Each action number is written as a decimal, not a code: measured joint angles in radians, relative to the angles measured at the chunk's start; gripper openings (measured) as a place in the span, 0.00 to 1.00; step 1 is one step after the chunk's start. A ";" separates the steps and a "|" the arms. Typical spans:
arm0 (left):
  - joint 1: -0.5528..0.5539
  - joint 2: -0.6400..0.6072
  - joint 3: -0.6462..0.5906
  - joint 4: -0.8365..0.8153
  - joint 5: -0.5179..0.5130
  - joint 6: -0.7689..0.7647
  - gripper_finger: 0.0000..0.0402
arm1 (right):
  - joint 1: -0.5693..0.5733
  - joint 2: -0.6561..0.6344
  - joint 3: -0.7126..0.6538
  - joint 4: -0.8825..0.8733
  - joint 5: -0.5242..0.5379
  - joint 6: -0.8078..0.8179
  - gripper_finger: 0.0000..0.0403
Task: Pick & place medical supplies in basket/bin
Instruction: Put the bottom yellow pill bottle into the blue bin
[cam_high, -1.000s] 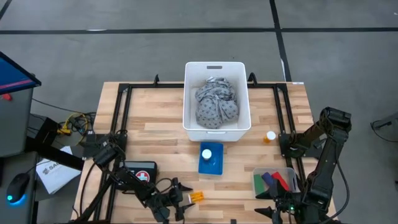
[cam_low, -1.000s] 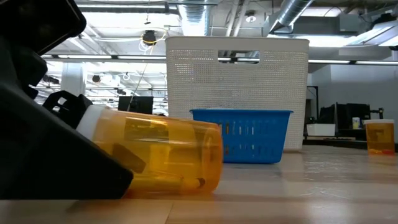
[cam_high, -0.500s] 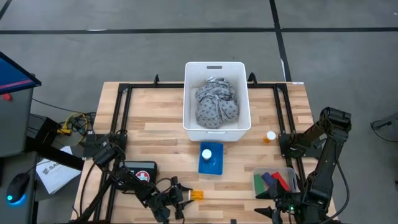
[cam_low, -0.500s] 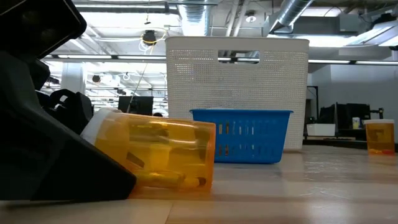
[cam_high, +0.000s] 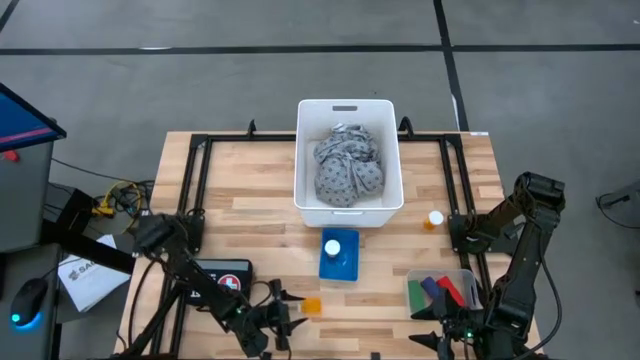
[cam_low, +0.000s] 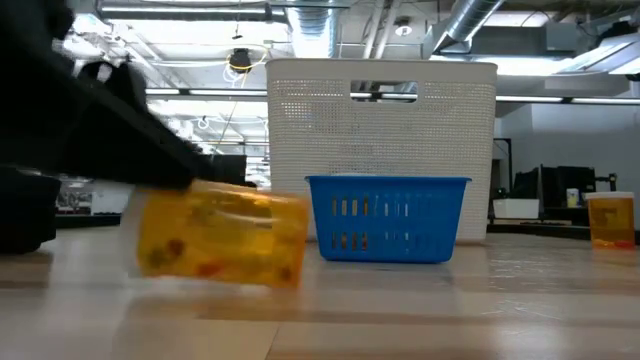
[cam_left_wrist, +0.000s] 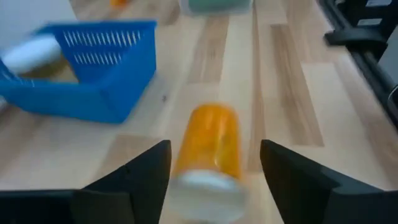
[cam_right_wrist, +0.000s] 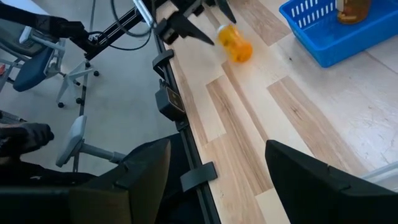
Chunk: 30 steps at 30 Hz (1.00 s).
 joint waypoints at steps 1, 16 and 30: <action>0.003 -0.017 0.000 -0.009 0.000 0.020 0.58 | 0.000 0.000 0.000 0.000 0.000 0.000 0.65; 0.037 -0.135 -0.038 -0.200 0.050 -0.011 0.61 | 0.008 0.000 0.000 -0.010 0.000 -0.003 0.65; 0.153 -0.135 -0.288 0.221 0.122 0.206 0.92 | 0.008 0.000 0.000 0.001 0.000 -0.018 0.65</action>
